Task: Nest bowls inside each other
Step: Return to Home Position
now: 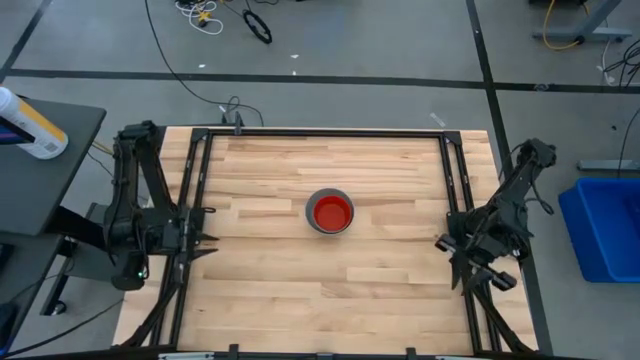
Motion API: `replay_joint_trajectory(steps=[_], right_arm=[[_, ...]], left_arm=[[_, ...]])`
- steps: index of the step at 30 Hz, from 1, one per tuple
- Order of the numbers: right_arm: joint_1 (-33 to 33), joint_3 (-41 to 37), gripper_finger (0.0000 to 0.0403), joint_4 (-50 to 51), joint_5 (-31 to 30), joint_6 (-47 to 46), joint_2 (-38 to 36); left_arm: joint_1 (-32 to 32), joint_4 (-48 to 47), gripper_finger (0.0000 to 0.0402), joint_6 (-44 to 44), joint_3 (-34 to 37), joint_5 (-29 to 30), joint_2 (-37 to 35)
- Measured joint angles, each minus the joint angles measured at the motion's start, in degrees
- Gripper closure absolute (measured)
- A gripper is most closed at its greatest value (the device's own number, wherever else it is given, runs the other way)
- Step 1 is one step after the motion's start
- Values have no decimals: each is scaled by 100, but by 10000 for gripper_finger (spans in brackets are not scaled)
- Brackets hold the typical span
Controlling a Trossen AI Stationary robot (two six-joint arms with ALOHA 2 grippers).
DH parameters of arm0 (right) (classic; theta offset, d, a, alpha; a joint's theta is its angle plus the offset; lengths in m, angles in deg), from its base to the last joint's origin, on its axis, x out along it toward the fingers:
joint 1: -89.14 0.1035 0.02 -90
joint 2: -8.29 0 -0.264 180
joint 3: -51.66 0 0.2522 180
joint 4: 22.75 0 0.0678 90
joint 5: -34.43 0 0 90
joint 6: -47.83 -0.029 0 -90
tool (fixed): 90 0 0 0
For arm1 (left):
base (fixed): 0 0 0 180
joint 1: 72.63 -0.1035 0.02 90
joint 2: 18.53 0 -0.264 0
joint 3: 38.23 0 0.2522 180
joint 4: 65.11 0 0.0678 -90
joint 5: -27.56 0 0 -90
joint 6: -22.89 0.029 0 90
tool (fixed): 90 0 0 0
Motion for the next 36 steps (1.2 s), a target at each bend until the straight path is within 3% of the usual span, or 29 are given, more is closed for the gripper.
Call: replay_joint_trajectory(steps=[4,8,10,12,14,17,20,23,25,30,36], right_arm=[[124,-746,299,-123,-442,-124,-642],[254,-1592,296,-784,-337,39,-1238],[341,-1605,296,-421,-375,-6,-1412],[440,-1605,297,-462,-559,47,-1496],[506,-1605,297,-504,-642,139,-1570],[605,-1605,296,-388,-636,84,-1570],[700,-1605,295,-392,-636,45,-1578],[776,-1605,296,-387,-654,22,-1576],[811,-1605,297,-413,-708,8,-1575],[844,-1605,295,-447,-929,-33,-1578],[842,-1605,296,-500,-990,14,-1586]], left_arm=[[-18,735,285,396,156,687,119],[-31,903,285,194,254,921,227],[-31,1033,285,-120,252,894,286],[-31,1043,285,380,260,395,430],[-33,1132,285,659,378,339,664],[-155,373,285,-1039,736,913,626],[-618,-736,285,-3713,1665,842,433],[-1318,-469,285,-5047,2557,478,252],[-1751,-396,285,-4541,2401,110,325],[-2412,-168,285,-2343,1378,514,245],[-3640,-2,285,-1480,984,780,-172]])
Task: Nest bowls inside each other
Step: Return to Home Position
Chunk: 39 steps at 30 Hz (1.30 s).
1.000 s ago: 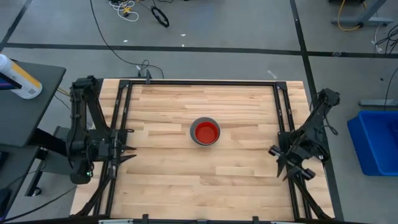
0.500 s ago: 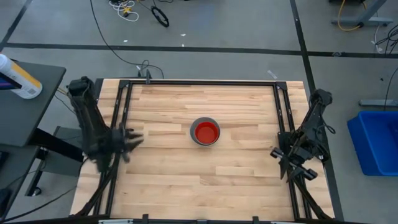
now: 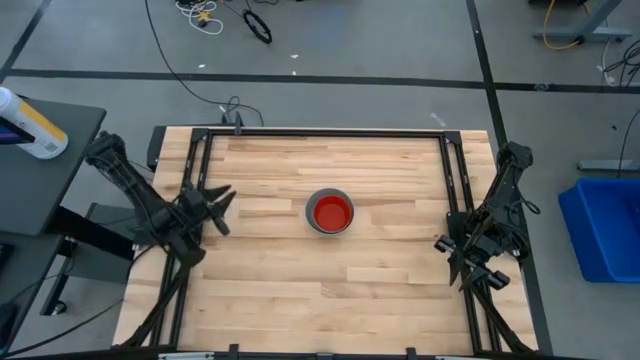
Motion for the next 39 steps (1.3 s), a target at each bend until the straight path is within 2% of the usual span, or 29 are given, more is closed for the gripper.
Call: replay_joint_trajectory(steps=[3,5,8,11,14,16,18,19,20,25,27,31,34,39], right_arm=[[2,0,295,-45,2,4,0],[2,0,296,-53,-1,7,0],[2,0,297,-66,-19,7,0],[2,0,296,-73,-106,-4,0],[2,0,295,-74,-149,-4,0],[2,0,295,-73,-177,-6,0],[2,0,296,-71,-245,-21,0],[1,0,297,-63,-253,-38,0],[2,0,297,-52,-254,-52,0],[2,0,295,-14,-251,-142,0],[2,0,296,-8,-251,-142,0],[2,0,297,39,-249,-160,0],[1,0,295,104,-249,-290,0],[2,0,297,128,-245,-356,0]], left_arm=[[-351,735,285,596,0,-179,6],[-427,1569,285,1307,0,-241,12],[-511,3497,285,2752,0,-277,159],[-624,5527,285,4262,0,-9,305],[-964,7492,285,5861,-4,-50,409],[-1265,8408,285,7170,-2,-778,498],[-1501,8954,285,8198,-2,-2175,539],[-1591,9135,285,8341,-6,-2689,591],[-1666,9143,285,8366,-40,-2966,655],[-1831,8655,285,9490,-108,-4020,875],[-1912,8618,285,9652,-114,-4306,1010],[-2126,8584,285,9570,-111,-4814,1053],[-2320,8145,285,9219,-87,-5119,1016],[-2768,7748,285,8792,271,-5415,939]])
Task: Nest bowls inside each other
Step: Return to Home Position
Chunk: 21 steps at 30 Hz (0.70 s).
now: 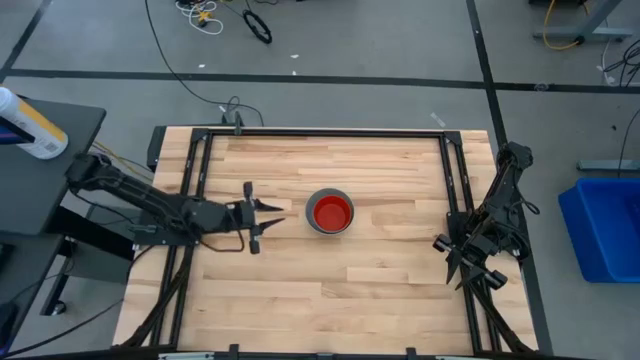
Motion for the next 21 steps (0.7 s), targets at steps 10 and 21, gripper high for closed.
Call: replay_joint_trajectory(steps=[10,21], right_arm=[[0,0,297,106,7,-157,0],[-1,0,297,116,-175,150,0]], left_arm=[[-889,-159,285,-396,1323,-736,-2861],[-500,-880,285,-1001,2738,-58,-5504]])
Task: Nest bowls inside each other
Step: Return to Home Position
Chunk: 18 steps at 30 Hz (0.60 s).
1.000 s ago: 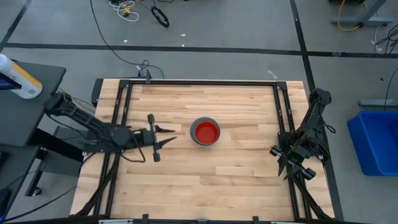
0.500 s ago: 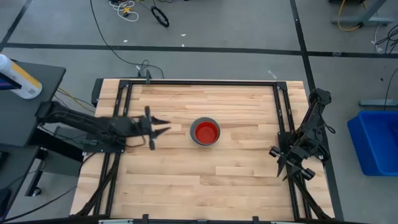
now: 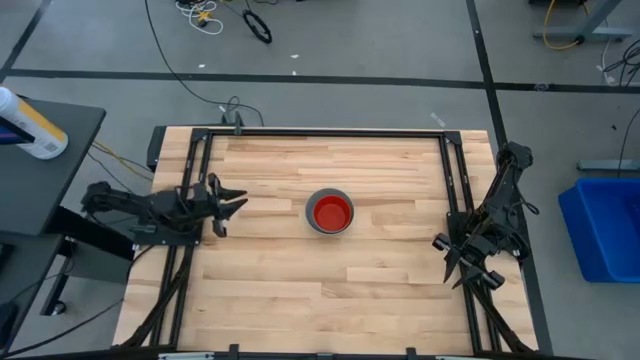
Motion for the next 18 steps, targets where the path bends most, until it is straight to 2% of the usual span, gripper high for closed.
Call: replay_joint_trajectory(steps=[6,9,13,15,18], right_arm=[[1,0,295,200,-179,-40,37],[0,0,296,404,-689,64,35],[-114,0,297,335,-1196,685,33],[-314,0,295,152,-1054,1110,33],[-813,0,295,-56,-399,1509,33]], left_arm=[[544,-319,285,-82,-7,263,101],[869,-333,285,-27,-9,784,99],[1260,-370,285,37,-9,1439,102],[1426,-389,285,40,-9,1712,104],[1615,-411,285,44,-9,1961,104]])
